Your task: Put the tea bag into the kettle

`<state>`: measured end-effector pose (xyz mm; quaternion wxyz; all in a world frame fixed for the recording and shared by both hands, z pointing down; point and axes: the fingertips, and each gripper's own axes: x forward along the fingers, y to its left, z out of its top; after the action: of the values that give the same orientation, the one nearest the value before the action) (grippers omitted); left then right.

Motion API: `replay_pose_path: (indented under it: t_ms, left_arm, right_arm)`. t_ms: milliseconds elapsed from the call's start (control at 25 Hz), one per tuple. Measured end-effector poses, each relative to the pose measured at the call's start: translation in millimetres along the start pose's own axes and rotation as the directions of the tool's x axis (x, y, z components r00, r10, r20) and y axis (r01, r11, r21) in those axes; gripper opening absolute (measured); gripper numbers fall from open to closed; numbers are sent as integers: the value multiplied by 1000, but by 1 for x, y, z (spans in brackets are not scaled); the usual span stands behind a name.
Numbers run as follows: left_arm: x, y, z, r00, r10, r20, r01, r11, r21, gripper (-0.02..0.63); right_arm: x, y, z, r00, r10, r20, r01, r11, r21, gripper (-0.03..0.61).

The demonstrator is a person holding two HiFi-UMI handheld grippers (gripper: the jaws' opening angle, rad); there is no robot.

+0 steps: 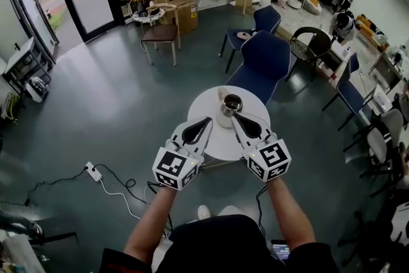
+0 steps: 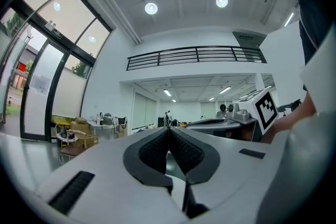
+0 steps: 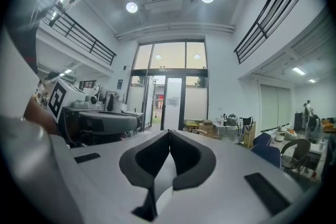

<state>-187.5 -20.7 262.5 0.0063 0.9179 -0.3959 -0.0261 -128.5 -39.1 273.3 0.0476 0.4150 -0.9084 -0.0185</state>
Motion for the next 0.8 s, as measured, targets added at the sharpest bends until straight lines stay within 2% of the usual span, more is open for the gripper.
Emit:
replay_pose_path:
  t_ms: [800]
  left_arm:
    - [-25,-111,20,1000,14,25,-16,997,70,15]
  right_arm:
    - [-118,13,12,999,26,29,-25,999,-24,18]
